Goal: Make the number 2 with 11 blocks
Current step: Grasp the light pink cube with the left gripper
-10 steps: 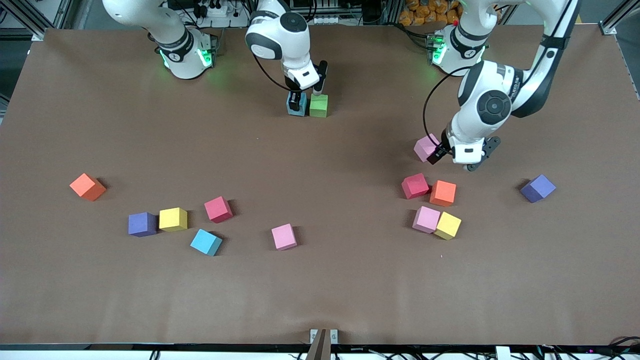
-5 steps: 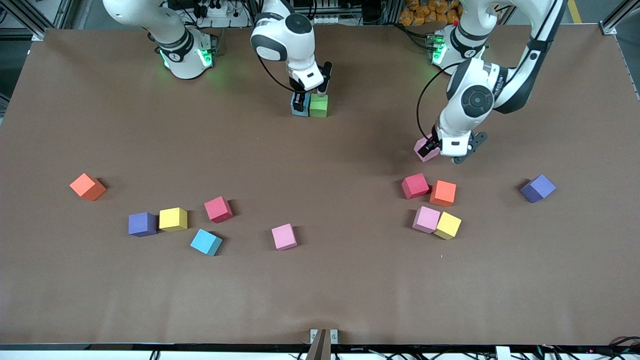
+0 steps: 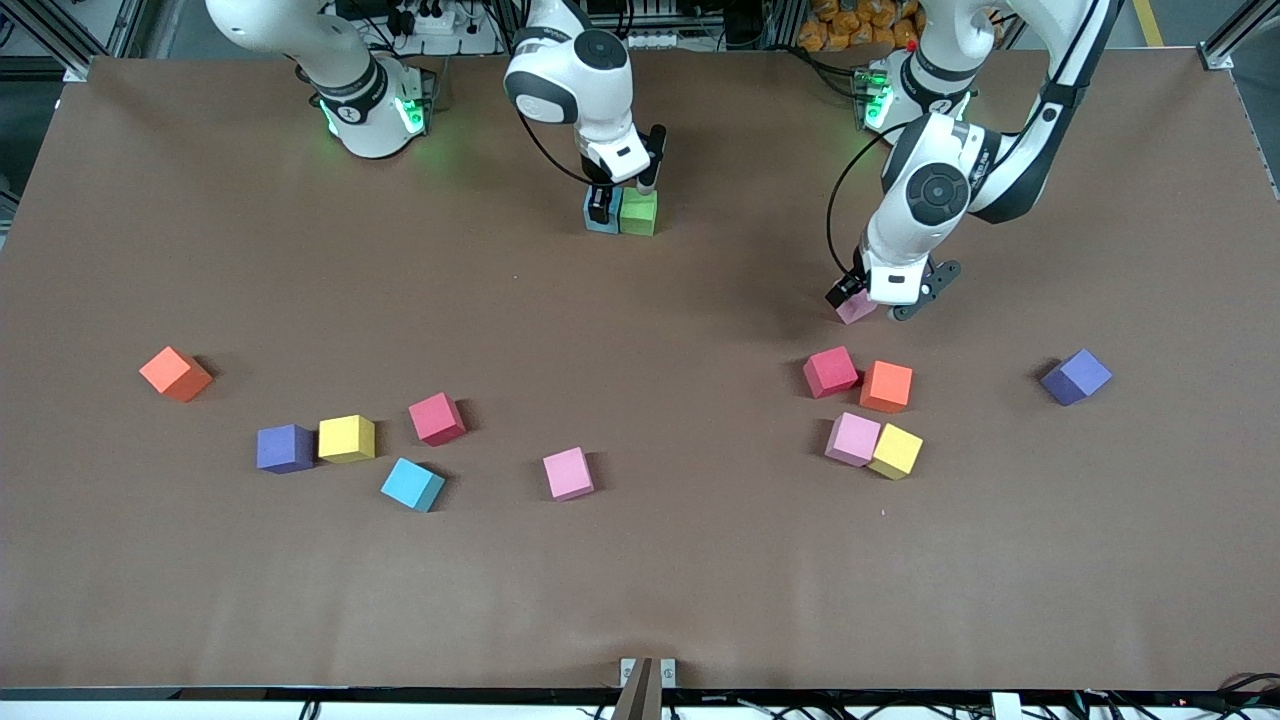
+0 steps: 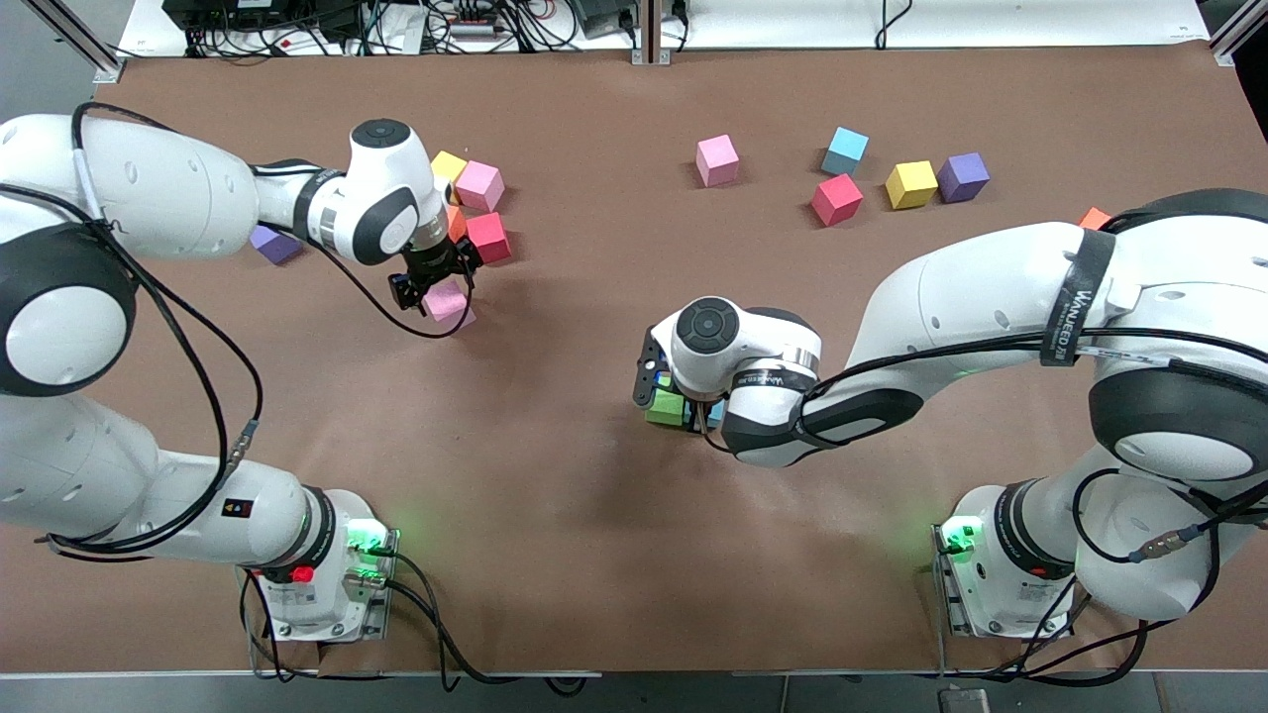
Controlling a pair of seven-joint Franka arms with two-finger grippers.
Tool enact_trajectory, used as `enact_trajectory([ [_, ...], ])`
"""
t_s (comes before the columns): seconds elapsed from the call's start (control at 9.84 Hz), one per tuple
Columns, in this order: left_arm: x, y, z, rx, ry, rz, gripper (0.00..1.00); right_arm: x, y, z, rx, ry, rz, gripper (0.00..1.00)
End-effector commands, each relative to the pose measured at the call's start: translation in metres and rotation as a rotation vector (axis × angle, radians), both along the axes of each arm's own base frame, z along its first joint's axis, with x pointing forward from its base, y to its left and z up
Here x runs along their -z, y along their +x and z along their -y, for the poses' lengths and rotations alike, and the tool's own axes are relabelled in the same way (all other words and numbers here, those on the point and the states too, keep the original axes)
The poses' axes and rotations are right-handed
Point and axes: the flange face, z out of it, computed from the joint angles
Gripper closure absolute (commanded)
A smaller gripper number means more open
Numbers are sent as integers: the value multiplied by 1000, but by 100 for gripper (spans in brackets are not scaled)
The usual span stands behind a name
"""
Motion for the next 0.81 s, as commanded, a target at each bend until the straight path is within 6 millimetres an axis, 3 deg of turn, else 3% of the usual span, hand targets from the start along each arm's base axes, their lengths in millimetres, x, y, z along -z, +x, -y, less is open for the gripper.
enact_trajectory([
  [0.0,11,-7,-2,34,-6,29,0,3,-2,-11,57,0,5,33],
  [0.1,12,-6,-3,41,-10,31,0,2,-8,-15,66,4,7,0],
  [0.71,28,-5,-8,106,-27,9,0,-24,-2,-14,66,-7,23,0],
])
